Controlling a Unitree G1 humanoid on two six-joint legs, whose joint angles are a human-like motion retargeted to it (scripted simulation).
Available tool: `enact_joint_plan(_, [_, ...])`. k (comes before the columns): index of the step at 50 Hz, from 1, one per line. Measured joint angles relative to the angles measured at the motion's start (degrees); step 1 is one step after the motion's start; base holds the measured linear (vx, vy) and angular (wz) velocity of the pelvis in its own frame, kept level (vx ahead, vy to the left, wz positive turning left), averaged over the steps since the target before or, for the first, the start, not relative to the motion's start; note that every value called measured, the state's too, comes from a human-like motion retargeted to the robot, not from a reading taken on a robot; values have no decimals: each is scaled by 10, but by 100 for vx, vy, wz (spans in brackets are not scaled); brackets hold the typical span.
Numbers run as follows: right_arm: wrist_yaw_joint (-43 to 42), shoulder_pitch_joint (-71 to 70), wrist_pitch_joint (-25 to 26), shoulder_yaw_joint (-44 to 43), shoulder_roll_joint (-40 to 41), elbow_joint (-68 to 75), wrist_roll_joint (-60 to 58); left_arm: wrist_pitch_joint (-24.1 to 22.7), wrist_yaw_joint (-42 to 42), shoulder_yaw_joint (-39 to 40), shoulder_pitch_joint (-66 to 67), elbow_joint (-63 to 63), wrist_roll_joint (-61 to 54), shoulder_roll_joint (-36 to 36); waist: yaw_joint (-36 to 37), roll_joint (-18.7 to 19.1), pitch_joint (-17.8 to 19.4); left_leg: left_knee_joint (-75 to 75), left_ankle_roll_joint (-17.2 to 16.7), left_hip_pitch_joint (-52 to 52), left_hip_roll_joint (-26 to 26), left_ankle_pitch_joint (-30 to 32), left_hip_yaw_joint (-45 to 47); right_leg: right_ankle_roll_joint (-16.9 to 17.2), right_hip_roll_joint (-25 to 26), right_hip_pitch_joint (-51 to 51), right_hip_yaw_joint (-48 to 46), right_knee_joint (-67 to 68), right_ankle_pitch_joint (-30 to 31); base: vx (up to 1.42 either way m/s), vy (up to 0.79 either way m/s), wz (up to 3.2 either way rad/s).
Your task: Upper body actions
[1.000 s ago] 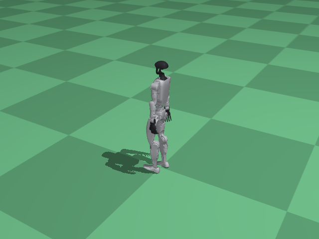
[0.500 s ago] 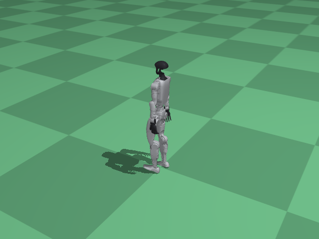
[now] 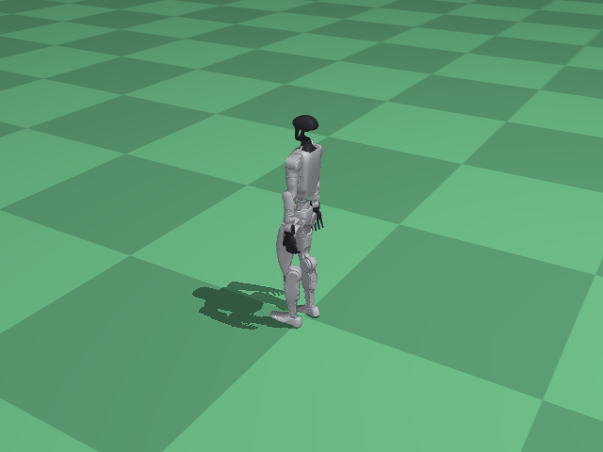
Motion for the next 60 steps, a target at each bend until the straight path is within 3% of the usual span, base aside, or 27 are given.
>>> enact_joint_plan(60, [-13, 6, -26, -15, -26, -10, 4, 0, 23, 6, -4, 12, -6, 12, 64, -10, 18, 9, 0, -34, -26, 25, -80, 13, -16, 43, -99, -19, -23, 2, 7, 16])
